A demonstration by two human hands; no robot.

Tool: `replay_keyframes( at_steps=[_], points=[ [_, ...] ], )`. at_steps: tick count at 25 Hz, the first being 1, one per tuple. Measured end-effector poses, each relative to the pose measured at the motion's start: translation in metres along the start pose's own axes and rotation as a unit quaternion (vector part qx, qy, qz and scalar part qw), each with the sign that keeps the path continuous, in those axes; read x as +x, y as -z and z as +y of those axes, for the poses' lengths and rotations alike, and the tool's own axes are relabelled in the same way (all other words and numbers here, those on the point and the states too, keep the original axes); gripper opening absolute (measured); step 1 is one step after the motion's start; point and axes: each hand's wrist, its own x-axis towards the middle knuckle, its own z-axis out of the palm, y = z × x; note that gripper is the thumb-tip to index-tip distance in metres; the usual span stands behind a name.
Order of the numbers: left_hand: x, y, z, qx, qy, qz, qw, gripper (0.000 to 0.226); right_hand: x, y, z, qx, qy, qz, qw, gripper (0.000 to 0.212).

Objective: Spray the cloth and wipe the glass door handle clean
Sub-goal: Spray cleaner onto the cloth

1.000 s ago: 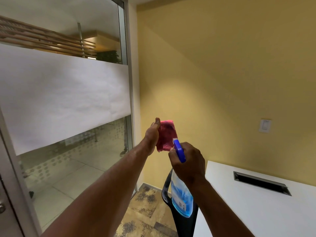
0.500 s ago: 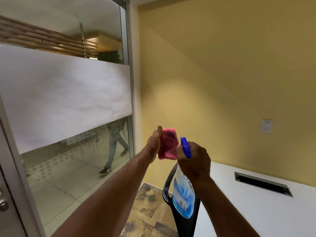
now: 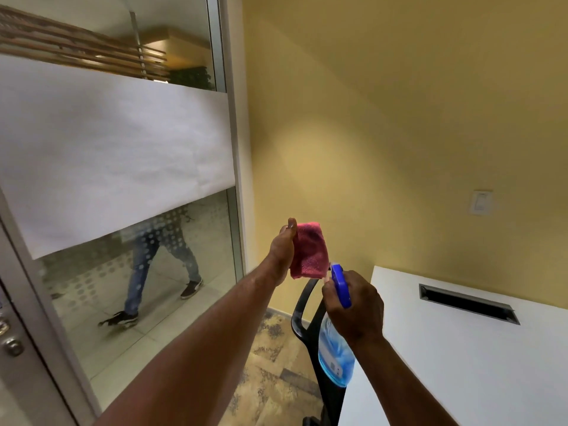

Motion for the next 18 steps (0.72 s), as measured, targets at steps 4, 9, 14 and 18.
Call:
replay_keyframes(
  at_steps=[4, 9, 14, 18],
  points=[
    [-0.004, -0.010, -0.039, -0.004, 0.046, 0.001, 0.999, 0.069, -0.018, 0.007, 0.021, -0.009, -0.021, 0.007, 1.000, 0.032],
    [-0.013, -0.031, -0.088, -0.014, 0.112, -0.002, 0.994, 0.064, -0.055, 0.012, 0.063, -0.032, -0.073, 0.005, 0.997, 0.034],
    [-0.023, -0.053, -0.128, 0.000, 0.171, -0.021, 0.985, 0.054, -0.104, 0.029, 0.105, -0.069, -0.142, -0.011, 0.987, 0.030],
    [-0.031, -0.075, -0.158, 0.010, 0.199, -0.041, 0.979, 0.050, -0.146, 0.048, 0.131, -0.117, -0.197, -0.005, 0.973, 0.035]
  ],
)
